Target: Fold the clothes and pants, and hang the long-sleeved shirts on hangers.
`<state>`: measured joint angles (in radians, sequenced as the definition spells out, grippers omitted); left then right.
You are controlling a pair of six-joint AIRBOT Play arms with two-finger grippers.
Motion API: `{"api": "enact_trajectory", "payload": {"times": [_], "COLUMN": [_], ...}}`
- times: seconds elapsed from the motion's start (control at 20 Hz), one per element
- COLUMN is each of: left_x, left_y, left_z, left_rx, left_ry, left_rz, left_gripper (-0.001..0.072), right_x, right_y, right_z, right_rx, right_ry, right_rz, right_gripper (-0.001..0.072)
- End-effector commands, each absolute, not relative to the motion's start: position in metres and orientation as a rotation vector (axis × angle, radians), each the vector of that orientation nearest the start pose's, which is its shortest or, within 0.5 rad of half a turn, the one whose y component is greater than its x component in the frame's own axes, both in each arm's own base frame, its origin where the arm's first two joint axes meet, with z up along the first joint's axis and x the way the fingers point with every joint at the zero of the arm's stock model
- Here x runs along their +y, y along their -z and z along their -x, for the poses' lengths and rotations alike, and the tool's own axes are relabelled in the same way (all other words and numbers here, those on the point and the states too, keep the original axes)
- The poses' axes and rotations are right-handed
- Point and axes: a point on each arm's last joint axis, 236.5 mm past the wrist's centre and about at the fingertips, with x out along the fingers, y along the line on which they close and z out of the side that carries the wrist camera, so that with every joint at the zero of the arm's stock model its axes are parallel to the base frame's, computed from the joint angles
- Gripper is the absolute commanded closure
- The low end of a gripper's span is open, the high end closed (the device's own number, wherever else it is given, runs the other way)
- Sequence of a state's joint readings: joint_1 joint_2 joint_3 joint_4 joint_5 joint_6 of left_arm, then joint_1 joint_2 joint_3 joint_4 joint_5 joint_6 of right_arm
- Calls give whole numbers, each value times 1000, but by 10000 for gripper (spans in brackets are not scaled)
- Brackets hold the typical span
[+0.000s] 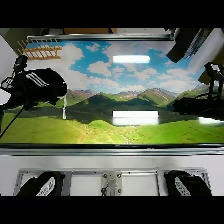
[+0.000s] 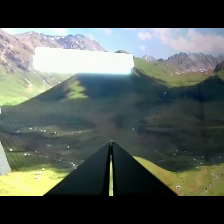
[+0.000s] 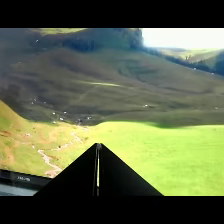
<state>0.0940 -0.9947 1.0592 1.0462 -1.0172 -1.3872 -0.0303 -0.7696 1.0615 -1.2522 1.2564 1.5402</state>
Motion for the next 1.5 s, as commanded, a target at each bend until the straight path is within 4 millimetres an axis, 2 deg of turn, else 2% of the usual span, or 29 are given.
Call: {"api": "enact_trajectory", "payload": {"times": [0.0, 0.35, 0.6, 0.65, 0.7, 0.75, 0.8, 0.9, 1.0, 1.15, 1.3, 1.45], "left_x": [-65, -65, -60, -58, -53, -41, -26, 19, 69, 127, 161, 175], "left_y": [-119, -119, -126, -126, -126, -126, -123, -101, -65, -12, 25, 49], "left_z": [-382, -382, -392, -393, -396, -403, -409, -421, -430, -441, -462, -490], "left_rx": [877, 876, 824, 821, 806, 785, 774, 793, 831, 858, 822, 841], "left_ry": [274, 274, 254, 249, 231, 192, 140, 14, -103, -236, -316, -320], "left_rz": [339, 339, 340, 334, 317, 299, 306, 339, 399, 490, 497, 504], "left_gripper": [698, 698, 698, 661, 281, 1, 20, 20, 21, 20, 20, 20], "right_x": [62, 62, 62, 62, 62, 62, 62, 62, 62, 62, 62, 62], "right_y": [-147, -147, -147, -147, -147, -147, -147, -147, -147, -147, -147, -147], "right_z": [-303, -303, -303, -303, -303, -303, -303, -303, -303, -303, -303, -303], "right_rx": [948, 948, 948, 948, 948, 948, 948, 948, 948, 948, 948, 948], "right_ry": [-219, -219, -219, -219, -219, -219, -219, -219, -219, -219, -219, -219], "right_rz": [-223, -223, -223, -223, -223, -223, -223, -223, -223, -223, -223, -223], "right_gripper": [699, 700, 699, 699, 700, 699, 699, 700, 699, 699, 699, 700]}}
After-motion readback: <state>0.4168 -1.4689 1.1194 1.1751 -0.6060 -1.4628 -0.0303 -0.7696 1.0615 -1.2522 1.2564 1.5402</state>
